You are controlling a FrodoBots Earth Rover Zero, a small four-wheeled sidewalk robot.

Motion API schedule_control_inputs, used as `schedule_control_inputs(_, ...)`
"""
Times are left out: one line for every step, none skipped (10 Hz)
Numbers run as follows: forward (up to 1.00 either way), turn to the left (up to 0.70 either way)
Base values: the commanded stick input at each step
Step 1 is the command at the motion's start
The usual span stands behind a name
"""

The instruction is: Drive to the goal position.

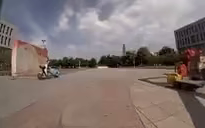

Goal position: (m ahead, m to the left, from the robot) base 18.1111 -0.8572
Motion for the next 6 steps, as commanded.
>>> schedule_control_inputs(1.0,0.0)
schedule_control_inputs(1.0,0.0)
schedule_control_inputs(1.0,0.0)
schedule_control_inputs(1.0,0.0)
schedule_control_inputs(1.0,0.0)
schedule_control_inputs(1.0,0.0)
